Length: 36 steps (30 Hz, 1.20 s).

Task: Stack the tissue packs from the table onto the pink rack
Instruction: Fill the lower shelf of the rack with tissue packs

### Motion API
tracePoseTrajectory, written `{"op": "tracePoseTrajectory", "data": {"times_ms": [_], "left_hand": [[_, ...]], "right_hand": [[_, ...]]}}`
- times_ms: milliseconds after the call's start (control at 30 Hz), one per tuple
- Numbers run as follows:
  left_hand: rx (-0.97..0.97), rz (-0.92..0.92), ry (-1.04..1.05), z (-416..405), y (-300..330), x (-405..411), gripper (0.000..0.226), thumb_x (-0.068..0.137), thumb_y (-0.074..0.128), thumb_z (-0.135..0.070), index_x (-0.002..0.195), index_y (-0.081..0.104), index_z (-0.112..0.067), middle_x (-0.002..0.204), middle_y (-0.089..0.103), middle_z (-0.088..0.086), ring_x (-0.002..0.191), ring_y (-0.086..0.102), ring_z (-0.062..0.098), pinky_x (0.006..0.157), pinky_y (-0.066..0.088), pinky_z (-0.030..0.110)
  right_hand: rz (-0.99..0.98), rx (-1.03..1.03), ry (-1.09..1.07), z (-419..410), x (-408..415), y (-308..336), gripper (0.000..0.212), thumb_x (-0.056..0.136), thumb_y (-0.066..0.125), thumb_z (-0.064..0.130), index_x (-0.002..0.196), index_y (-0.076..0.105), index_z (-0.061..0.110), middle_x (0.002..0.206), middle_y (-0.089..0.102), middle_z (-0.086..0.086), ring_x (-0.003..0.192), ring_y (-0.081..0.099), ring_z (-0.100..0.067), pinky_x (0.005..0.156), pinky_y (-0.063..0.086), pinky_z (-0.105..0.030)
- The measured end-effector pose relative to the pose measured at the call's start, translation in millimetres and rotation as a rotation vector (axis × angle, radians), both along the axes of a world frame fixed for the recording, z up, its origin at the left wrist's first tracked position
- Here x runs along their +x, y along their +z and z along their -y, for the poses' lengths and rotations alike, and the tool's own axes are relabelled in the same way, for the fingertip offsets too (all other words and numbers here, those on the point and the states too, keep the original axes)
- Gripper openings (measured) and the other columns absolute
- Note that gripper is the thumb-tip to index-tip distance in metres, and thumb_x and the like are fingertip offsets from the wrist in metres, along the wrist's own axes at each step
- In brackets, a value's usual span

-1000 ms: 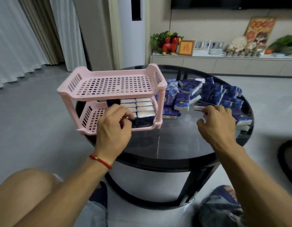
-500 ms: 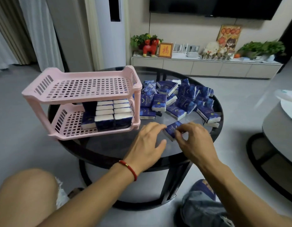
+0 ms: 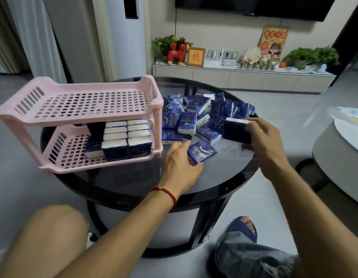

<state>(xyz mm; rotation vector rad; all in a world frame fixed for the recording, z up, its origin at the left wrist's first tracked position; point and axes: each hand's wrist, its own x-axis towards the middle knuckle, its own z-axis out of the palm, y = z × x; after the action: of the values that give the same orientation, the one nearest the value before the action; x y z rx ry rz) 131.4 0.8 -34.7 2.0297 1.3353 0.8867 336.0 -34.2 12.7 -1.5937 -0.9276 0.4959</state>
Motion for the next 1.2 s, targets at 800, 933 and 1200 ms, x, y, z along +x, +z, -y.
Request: {"op": "tracePoseTrajectory", "data": {"times_ms": [800,933,1200], "left_hand": [[-0.115,0.26,-0.077,12,4,-121,0.06,0.072,0.082,-0.033,0.12,0.045,-0.031,0.12,0.071,-0.004,0.113,0.069,0.016,0.102,0.053,0.048],[-0.13,0.095,-0.061,15,0,-139,0.063,0.076,0.085,-0.028,0.127,0.048,-0.034,0.128,0.067,-0.012,0.121,0.062,0.002,0.107,0.05,0.037],[0.094,0.126,0.109,34,25,-183,0.05,0.078,0.079,-0.013,0.124,0.063,-0.026,0.113,0.069,-0.014,0.1,0.068,0.001,0.087,0.056,0.018]], "right_hand": [[0.42,-0.088,0.691,2,-121,-6,0.046,0.085,0.082,0.027,0.128,0.065,0.025,0.112,0.067,0.004,0.089,0.067,-0.011,0.081,0.059,-0.029],[0.462,-0.167,0.797,-9,-138,-18,0.043,0.085,0.082,0.034,0.122,0.063,0.028,0.107,0.069,0.012,0.086,0.068,-0.009,0.08,0.059,-0.036],[0.403,-0.039,0.862,-12,-167,-6,0.034,0.083,0.084,0.035,0.109,0.065,0.029,0.093,0.074,0.006,0.08,0.072,-0.014,0.076,0.06,-0.042]]}}
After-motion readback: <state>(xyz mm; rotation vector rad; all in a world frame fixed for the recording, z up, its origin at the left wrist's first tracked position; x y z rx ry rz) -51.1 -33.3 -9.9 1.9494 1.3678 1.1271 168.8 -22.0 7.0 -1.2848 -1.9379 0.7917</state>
